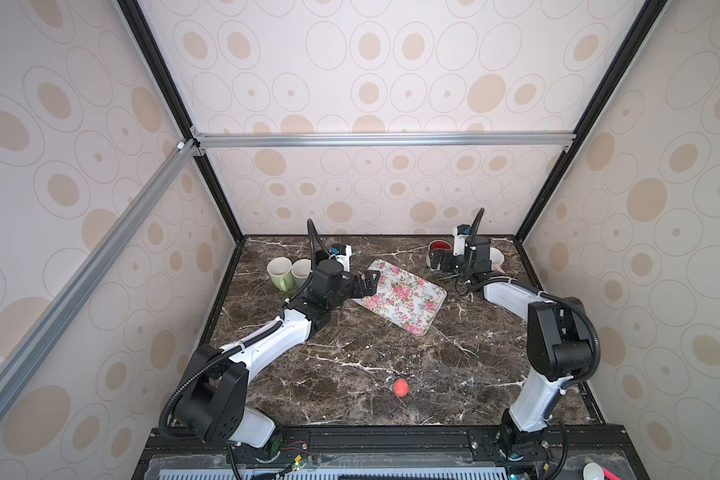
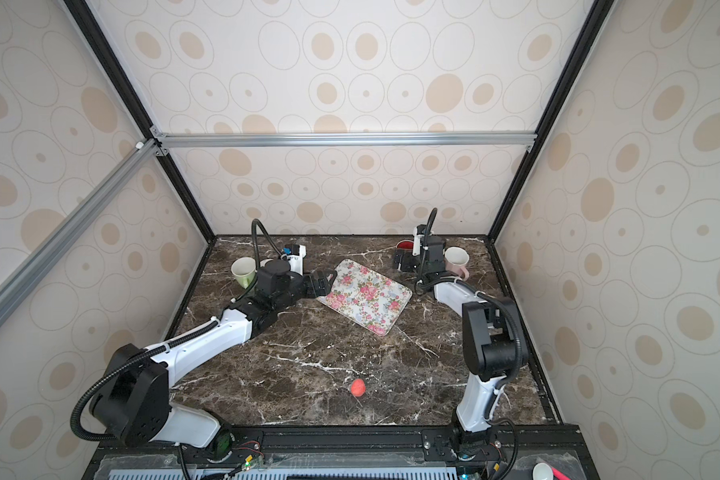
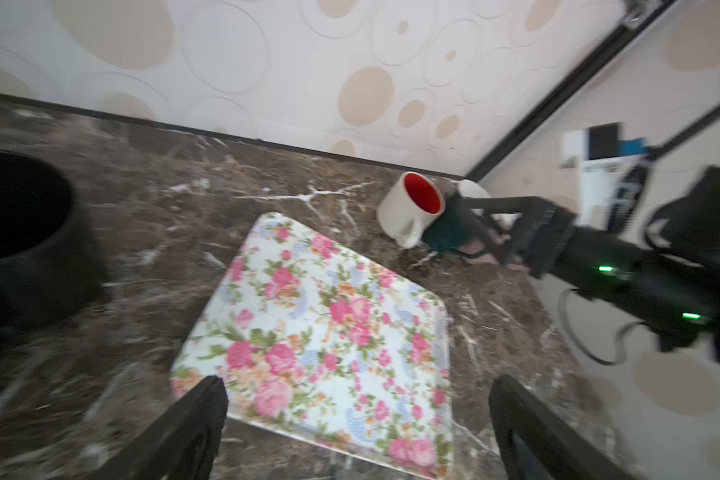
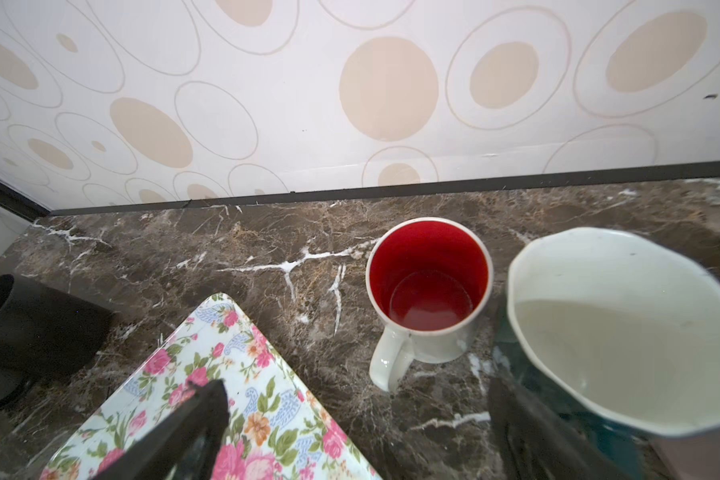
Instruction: Turn the mug right side up
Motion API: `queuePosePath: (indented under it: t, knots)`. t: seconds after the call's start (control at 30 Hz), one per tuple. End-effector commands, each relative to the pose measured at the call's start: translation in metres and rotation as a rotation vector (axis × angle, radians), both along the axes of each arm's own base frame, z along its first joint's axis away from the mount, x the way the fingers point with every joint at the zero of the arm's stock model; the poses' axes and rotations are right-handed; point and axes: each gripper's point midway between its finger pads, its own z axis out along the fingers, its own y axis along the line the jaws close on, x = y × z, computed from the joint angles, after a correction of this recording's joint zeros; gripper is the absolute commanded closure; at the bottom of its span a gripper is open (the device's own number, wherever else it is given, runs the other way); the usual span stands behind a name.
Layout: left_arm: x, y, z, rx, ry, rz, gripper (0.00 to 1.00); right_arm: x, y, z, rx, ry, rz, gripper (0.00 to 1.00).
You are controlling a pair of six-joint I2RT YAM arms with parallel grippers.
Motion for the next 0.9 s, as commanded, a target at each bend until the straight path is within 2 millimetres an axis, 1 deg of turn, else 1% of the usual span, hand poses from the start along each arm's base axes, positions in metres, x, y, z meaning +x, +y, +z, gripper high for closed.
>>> queuePosePath:
  t: [0.0,0.03,0.13,0.17,0.27,0.37,0.43,0.47,0.53,0.6,0.63,0.77,0.87]
  knots:
    - [0.016,0.058,0.013,0.226,-0.173,0.252,0.02,-0.017,-0.012,0.016,-0.058,-0.063,-0.033,0.00]
    - [0.016,0.070,0.011,0.271,-0.185,0.302,0.02,-0.025,-0.016,0.019,-0.066,-0.070,-0.046,0.00]
    - [0.012,0.095,0.011,0.358,-0.231,0.400,0.02,-0.047,-0.029,0.023,-0.093,-0.098,-0.094,0.00]
    - [0.010,0.101,0.014,0.374,-0.264,0.420,0.02,-0.053,-0.034,0.024,-0.099,-0.109,-0.113,0.00]
    - [-0.004,0.130,0.022,0.451,-0.357,0.530,0.02,-0.070,-0.053,0.023,-0.147,-0.138,-0.196,0.00]
    - [-0.018,0.161,0.024,0.520,-0.403,0.632,0.02,-0.084,-0.081,0.018,-0.239,-0.136,-0.314,0.00]
    - [-0.026,0.181,0.021,0.555,-0.412,0.690,0.02,-0.094,-0.102,0.011,-0.317,-0.118,-0.405,0.00]
    - [-0.030,0.187,0.018,0.569,-0.415,0.705,0.02,-0.099,-0.111,0.005,-0.344,-0.109,-0.449,0.00]
    - [-0.036,0.200,0.008,0.589,-0.413,0.736,0.02,-0.111,-0.133,-0.006,-0.381,-0.104,-0.558,0.00]
    - [-0.037,0.206,-0.003,0.596,-0.396,0.747,0.02,-0.118,-0.143,-0.019,-0.388,-0.091,-0.596,0.00]
    - [-0.036,0.209,-0.009,0.606,-0.381,0.752,0.02,-0.118,-0.148,-0.019,-0.394,-0.098,-0.622,0.00]
    - [-0.032,0.218,-0.027,0.624,-0.336,0.774,0.02,-0.115,-0.153,-0.019,-0.432,-0.078,-0.627,0.00]
    - [-0.029,0.222,-0.039,0.651,-0.306,0.764,0.02,-0.121,-0.149,-0.029,-0.455,0.001,-0.583,0.00]
